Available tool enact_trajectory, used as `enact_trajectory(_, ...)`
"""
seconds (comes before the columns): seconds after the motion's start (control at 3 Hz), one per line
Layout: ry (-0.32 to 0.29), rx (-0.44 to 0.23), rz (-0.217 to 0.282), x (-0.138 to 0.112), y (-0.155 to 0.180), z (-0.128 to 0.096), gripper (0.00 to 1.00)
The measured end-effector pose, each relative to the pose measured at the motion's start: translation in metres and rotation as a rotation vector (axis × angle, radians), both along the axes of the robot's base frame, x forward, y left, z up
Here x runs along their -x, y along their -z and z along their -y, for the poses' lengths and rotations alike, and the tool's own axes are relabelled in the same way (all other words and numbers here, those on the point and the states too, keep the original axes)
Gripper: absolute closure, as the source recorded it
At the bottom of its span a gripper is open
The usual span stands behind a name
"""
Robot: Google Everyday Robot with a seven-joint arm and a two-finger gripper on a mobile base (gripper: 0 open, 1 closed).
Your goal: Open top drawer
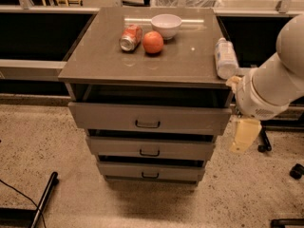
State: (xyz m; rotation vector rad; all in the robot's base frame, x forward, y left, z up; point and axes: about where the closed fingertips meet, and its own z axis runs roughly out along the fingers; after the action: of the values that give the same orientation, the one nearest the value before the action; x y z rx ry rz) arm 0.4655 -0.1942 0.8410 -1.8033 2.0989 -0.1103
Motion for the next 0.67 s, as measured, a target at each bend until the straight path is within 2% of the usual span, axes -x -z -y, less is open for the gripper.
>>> enact_trajectory(0.33,0.02,-0.053,-0.025,-0.031,0.022,-0.002,0.0)
enact_trajectory(0.67,0.106,-0.166,-0.082,-0.055,0.09,-0.01,0.0)
